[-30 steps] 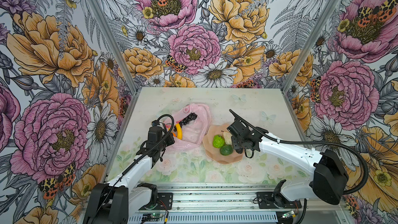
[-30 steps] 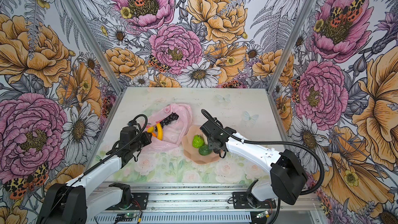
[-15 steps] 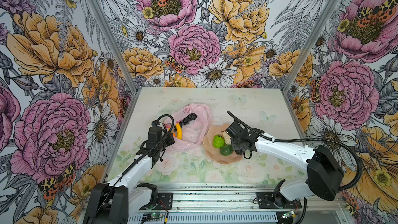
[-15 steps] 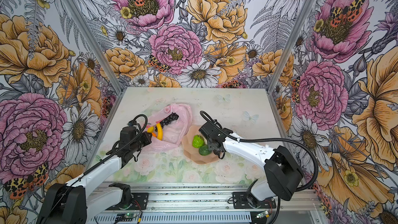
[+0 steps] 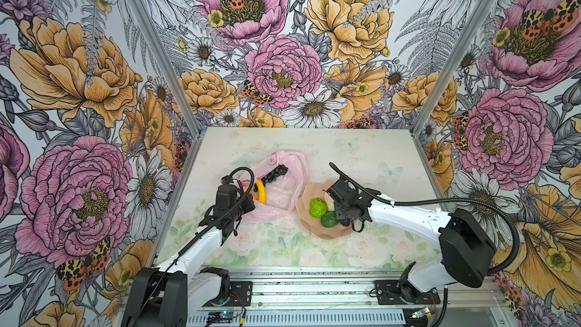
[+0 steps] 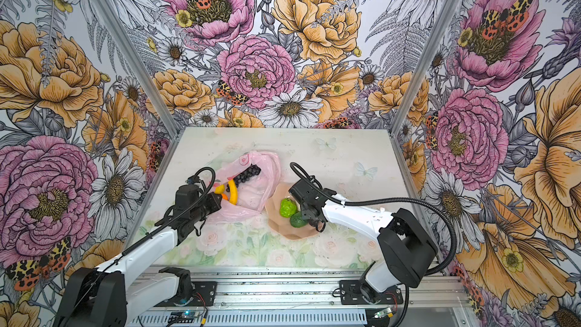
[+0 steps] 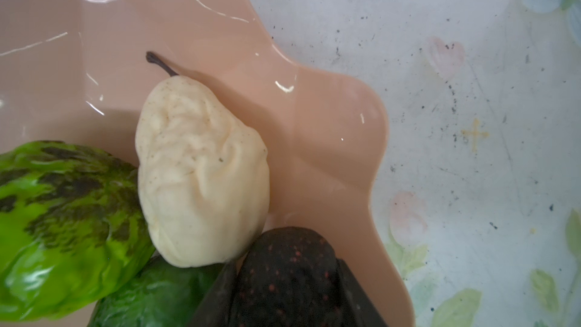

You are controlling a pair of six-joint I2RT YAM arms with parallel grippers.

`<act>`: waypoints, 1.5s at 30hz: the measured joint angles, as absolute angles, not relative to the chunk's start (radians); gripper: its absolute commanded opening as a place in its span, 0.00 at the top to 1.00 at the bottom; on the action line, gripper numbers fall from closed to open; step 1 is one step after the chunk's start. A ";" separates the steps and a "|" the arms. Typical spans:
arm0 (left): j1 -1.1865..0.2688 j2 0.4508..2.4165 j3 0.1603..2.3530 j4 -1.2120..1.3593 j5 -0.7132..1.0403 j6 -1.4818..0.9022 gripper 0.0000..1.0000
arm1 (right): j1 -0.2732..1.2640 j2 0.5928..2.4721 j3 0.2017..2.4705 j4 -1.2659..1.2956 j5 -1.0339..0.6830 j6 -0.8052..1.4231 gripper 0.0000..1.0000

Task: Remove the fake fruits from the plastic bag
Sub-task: 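Lift the avocado with the right gripper and lower it into the peach bowl, then release the avocado and move the right gripper back into the bag mouth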

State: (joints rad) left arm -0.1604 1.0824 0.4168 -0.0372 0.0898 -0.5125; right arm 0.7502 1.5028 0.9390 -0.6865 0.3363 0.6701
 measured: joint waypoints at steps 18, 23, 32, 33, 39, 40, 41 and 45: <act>-0.160 1.082 0.417 -0.037 0.090 -0.513 0.81 | 0.750 1.503 0.939 -0.663 0.328 0.673 0.38; -0.160 1.082 0.417 -0.037 0.090 -0.513 0.81 | 0.750 1.474 0.939 -0.662 0.321 0.673 0.36; -0.160 1.082 0.417 -0.037 0.090 -0.516 0.81 | 0.755 1.407 0.955 -0.673 0.306 0.673 0.34; -0.160 1.082 0.417 -0.038 0.090 -0.519 0.81 | 0.758 1.404 0.971 -0.677 0.306 0.673 0.33; -0.146 1.082 0.416 -0.079 0.106 -0.603 0.81 | 0.846 1.448 1.153 -0.666 0.310 0.667 0.33; -0.145 1.082 0.415 -0.081 0.111 -0.624 0.81 | 0.867 1.475 1.194 -0.656 0.309 0.664 0.33; -0.146 1.079 0.411 -0.083 0.114 -0.636 0.81 | 0.884 1.504 1.230 -0.642 0.306 0.661 0.33; -0.142 1.041 0.391 -0.126 0.120 -0.683 0.81 | 0.946 1.659 1.371 -0.599 0.286 0.637 0.33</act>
